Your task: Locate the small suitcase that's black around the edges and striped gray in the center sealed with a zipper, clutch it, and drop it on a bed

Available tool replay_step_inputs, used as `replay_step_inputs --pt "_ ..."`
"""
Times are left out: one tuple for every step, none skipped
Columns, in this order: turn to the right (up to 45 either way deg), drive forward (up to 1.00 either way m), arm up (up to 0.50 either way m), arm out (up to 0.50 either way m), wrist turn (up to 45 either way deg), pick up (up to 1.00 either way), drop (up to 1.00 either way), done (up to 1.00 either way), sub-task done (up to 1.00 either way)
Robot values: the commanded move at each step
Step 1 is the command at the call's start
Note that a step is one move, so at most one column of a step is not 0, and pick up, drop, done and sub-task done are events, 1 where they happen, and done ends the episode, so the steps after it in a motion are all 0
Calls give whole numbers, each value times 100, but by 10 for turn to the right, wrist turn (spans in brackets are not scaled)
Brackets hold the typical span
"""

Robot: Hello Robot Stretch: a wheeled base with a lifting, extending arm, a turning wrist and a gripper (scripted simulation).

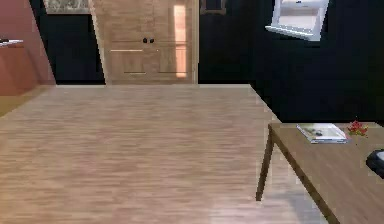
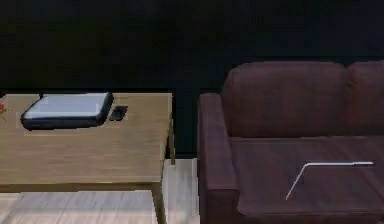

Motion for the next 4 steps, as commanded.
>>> replay_step_inputs --pt "-270 0 0 0 0 0 0 0 0" --pt "420 0 0 0 0 0 0 0 0" --pt "0 80 0 0 0 0 0 0 0" --pt "0 0 50 0 0 0 0 0 0"
